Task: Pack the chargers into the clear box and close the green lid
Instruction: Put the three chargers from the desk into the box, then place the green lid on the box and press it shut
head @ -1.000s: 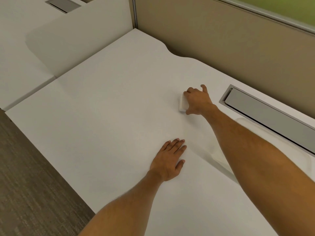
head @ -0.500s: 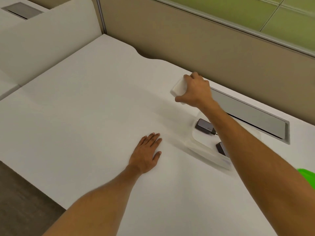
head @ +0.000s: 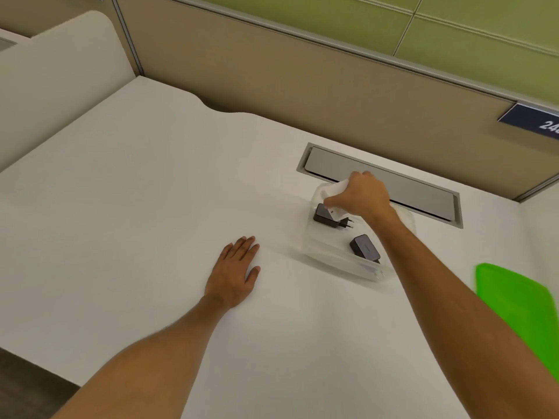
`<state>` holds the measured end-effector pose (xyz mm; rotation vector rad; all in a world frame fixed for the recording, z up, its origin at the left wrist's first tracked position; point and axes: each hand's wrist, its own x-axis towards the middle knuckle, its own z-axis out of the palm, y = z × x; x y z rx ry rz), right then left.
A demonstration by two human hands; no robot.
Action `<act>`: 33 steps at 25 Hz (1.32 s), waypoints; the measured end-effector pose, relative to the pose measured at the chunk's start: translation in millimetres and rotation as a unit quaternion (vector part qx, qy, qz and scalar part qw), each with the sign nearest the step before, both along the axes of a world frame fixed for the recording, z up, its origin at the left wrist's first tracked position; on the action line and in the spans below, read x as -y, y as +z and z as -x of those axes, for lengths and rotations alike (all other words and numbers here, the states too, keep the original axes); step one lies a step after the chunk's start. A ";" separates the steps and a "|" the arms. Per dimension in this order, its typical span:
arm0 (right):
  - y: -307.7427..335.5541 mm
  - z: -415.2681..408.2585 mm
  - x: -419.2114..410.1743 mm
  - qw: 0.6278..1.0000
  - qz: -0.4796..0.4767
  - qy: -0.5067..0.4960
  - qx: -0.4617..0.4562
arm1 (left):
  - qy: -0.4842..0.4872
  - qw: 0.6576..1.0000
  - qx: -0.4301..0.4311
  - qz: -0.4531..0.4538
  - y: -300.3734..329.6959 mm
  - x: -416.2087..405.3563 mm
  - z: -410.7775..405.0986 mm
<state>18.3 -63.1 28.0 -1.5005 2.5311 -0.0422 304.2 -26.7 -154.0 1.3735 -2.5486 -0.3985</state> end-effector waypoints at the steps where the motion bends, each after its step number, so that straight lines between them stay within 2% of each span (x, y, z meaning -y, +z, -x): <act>1: -4.6 -0.3 -5.3 1.000 -0.024 -0.005 0.007 | 0.000 1.000 0.001 0.001 0.1 -0.1 -0.1; 6: -33.1 -4.3 -20.1 0.995 -0.091 -0.008 0.036 | -0.001 1.000 -0.005 0.002 0.4 -0.3 -0.7; 12: -53.3 -12.9 -21.5 0.991 -0.129 -0.009 0.040 | -0.002 1.000 -0.010 0.002 0.4 -0.2 -1.2; 21: -65.6 -21.9 -21.8 0.991 -0.119 -0.024 0.049 | -0.004 1.000 -0.009 -0.001 -0.5 -0.2 -1.3; 27: -41.9 5.4 -34.3 0.997 0.002 -0.075 0.020 | -0.007 1.000 -0.001 -0.009 -0.9 -0.3 -1.8; 33: -32.9 55.2 -82.1 0.981 0.138 -0.139 0.002 | -0.010 1.000 -0.019 -0.010 0.1 -1.0 -2.3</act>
